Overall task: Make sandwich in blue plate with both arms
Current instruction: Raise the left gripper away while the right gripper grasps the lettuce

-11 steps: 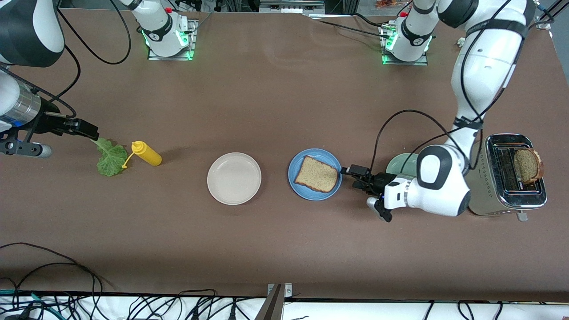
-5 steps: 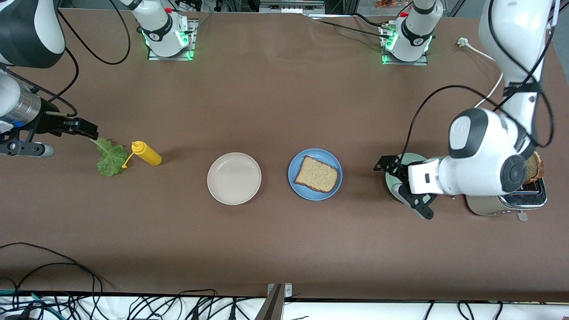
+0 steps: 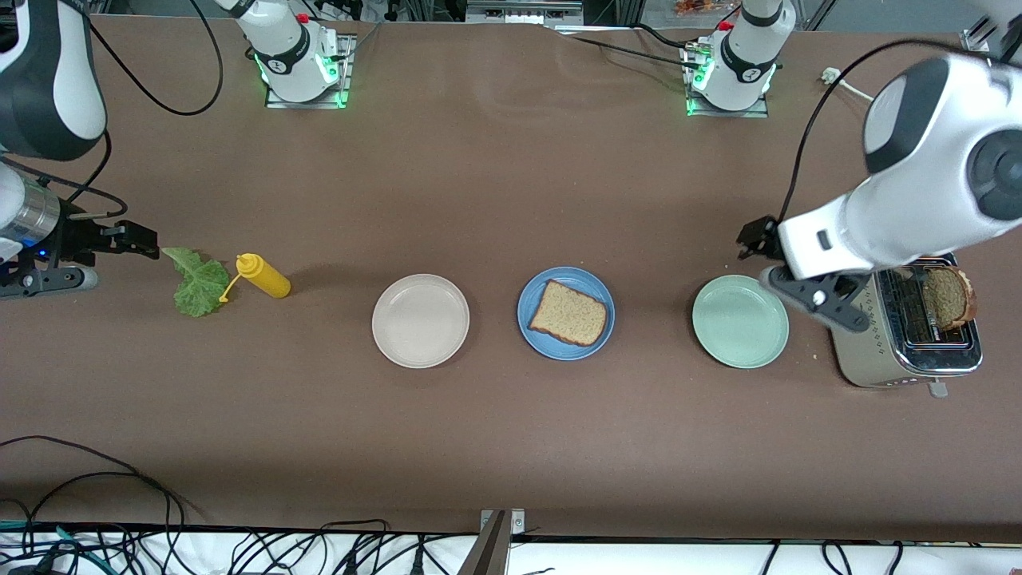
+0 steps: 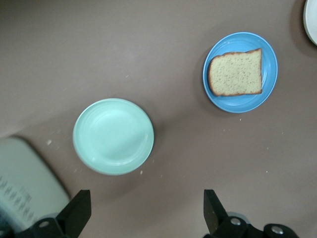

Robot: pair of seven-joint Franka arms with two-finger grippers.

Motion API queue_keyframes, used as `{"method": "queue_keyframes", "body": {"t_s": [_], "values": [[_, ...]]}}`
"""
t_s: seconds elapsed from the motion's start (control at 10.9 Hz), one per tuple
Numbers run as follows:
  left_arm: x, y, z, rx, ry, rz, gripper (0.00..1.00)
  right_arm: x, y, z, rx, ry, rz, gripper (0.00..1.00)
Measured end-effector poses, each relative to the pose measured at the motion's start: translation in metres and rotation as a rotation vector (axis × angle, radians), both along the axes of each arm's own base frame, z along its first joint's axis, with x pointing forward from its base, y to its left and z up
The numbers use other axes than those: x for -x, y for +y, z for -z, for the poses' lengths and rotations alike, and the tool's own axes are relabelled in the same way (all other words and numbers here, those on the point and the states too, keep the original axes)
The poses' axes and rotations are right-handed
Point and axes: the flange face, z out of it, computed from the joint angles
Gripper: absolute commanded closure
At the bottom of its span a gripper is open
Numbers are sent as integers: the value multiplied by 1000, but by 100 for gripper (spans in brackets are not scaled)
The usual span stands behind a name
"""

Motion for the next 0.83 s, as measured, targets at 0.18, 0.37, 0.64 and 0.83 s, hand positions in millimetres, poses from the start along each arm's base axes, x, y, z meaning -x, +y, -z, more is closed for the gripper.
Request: {"method": "queue_keyframes", "body": {"t_s": [0.18, 0.37, 0.64, 0.83], "values": [[23, 12, -40, -36, 3, -28, 0, 1, -17, 33, -6, 13, -92, 0], [39, 42, -68, -53, 6, -83, 0, 6, -28, 70, -15, 28, -195, 0], [40, 78, -75, -56, 6, -143, 0, 19, -52, 138, -44, 86, -327, 0], [40, 79, -69, -58, 17, -145, 0, 26, -59, 178, -57, 95, -396, 0]]}}
